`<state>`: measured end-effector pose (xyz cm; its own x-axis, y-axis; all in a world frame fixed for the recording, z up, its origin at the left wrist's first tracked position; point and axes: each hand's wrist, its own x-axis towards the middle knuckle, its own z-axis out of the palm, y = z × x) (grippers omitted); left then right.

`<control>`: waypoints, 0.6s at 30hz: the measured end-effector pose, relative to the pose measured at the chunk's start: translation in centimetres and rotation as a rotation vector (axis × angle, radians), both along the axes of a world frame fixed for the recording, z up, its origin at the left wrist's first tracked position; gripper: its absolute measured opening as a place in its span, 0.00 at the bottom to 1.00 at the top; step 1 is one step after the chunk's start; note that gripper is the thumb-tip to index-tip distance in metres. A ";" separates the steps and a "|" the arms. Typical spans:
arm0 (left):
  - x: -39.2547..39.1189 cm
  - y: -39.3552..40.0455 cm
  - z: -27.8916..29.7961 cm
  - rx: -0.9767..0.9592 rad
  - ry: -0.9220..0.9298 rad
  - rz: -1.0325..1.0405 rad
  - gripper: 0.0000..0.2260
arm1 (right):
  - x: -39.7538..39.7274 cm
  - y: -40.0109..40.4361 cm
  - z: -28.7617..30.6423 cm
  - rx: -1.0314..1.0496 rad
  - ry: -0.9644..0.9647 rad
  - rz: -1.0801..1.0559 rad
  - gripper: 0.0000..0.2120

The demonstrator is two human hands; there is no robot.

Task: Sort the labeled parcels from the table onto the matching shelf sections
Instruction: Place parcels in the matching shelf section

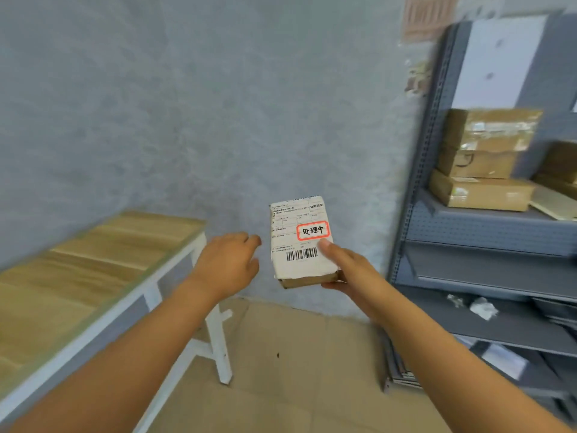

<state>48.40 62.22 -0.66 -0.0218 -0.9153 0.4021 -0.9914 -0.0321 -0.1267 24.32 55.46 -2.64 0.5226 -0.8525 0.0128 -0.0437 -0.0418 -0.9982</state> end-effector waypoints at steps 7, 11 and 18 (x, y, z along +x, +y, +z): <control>-16.0 -9.4 1.1 -0.026 -0.033 -0.226 0.18 | -17.4 -3.5 0.1 0.019 0.007 -0.250 0.28; -24.4 -14.6 1.8 -0.018 -0.062 -0.368 0.18 | -25.9 -4.9 0.3 0.030 -0.013 -0.404 0.25; -36.3 -23.1 2.3 -0.027 -0.059 -0.542 0.13 | -36.3 -9.5 0.6 0.044 0.003 -0.588 0.28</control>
<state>12.07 39.15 1.64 -0.5106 -0.7560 0.4095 -0.8582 0.4773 -0.1889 -11.99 45.97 -2.04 -0.0378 -0.9988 -0.0303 -0.0496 0.0322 -0.9983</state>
